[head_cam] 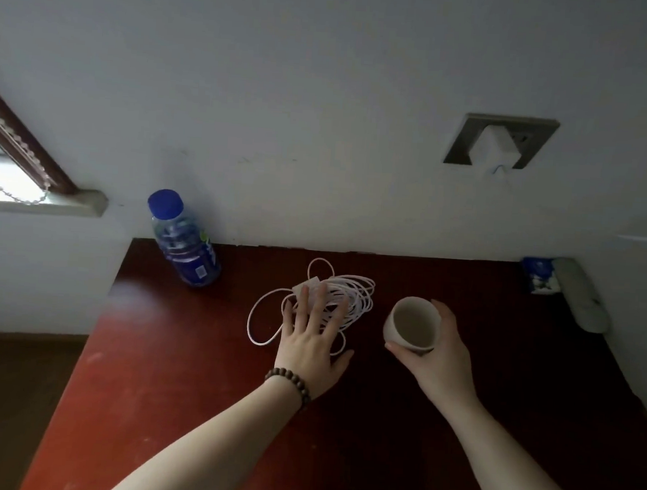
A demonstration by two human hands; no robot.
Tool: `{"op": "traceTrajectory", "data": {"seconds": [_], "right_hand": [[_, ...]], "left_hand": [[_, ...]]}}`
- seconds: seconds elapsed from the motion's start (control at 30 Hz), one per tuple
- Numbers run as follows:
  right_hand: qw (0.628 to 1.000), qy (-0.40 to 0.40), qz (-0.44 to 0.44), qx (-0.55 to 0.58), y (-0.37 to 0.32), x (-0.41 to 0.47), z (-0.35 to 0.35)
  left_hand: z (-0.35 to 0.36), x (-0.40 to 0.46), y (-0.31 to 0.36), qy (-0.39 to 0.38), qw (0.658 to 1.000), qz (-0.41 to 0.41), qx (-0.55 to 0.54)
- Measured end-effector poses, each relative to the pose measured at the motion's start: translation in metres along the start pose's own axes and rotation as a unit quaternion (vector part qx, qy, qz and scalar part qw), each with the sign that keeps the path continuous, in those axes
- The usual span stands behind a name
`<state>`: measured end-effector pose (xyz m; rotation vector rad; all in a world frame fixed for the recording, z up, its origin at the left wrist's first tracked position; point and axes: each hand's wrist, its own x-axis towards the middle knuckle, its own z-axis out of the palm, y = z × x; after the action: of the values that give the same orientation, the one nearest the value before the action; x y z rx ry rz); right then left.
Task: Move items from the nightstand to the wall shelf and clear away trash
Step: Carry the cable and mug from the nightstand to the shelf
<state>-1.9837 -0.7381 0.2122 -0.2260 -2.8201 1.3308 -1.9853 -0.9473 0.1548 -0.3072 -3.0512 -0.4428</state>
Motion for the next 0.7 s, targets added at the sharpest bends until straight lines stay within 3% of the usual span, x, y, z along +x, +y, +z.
{"op": "traceTrajectory", "data": {"seconds": [0.17, 0.47, 0.7], "right_hand": [[1.000, 0.000, 0.000, 0.005, 0.004, 0.005, 0.005], [1.000, -0.006, 0.020, 0.019, 0.011, 0.020, 0.009], [0.999, -0.025, 0.024, 0.029, 0.010, 0.030, 0.009]], "left_hand": [[0.013, 0.011, 0.006, -0.026, 0.999, -0.018, -0.014], [0.014, 0.075, -0.006, -0.096, 0.986, 0.021, 0.133], [-0.008, 0.090, -0.057, -0.044, 0.992, 0.048, 0.104]]}}
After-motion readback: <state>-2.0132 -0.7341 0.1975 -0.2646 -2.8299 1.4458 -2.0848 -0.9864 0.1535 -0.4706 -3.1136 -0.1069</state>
